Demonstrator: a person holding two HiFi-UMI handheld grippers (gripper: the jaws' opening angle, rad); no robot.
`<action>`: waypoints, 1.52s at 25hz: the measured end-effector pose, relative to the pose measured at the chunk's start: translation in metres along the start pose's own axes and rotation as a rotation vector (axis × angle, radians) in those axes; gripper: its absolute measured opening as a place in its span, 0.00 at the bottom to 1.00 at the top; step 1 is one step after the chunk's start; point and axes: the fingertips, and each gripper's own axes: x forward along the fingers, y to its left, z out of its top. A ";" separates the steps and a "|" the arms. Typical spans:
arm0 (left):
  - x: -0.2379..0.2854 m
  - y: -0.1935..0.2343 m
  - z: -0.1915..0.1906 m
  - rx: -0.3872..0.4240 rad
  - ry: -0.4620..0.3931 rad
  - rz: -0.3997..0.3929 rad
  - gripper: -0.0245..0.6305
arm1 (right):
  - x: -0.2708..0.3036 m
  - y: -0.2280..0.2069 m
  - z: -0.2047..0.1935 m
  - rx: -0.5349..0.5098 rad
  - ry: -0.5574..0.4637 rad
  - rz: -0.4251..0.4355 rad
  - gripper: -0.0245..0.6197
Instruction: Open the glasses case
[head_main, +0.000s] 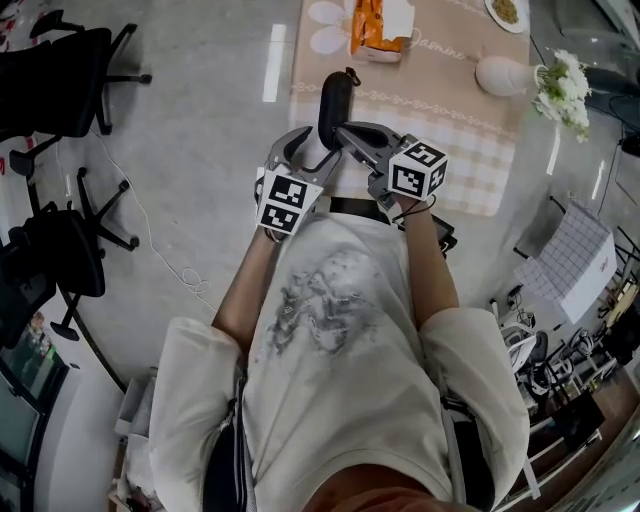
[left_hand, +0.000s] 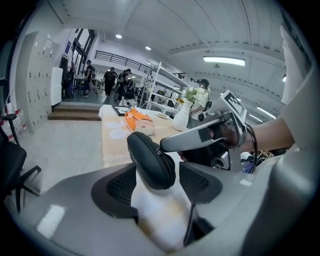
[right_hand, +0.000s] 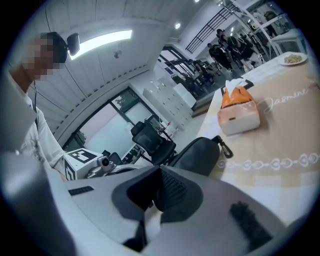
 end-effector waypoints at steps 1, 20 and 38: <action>0.000 0.001 0.000 -0.005 -0.002 0.004 0.47 | 0.003 0.001 0.001 0.001 0.001 0.001 0.06; 0.026 0.022 -0.003 0.078 0.019 0.108 0.52 | 0.016 0.009 0.008 0.066 -0.020 0.020 0.06; 0.018 0.022 0.003 0.046 0.018 0.045 0.48 | 0.021 0.020 0.015 -0.325 0.202 -0.066 0.06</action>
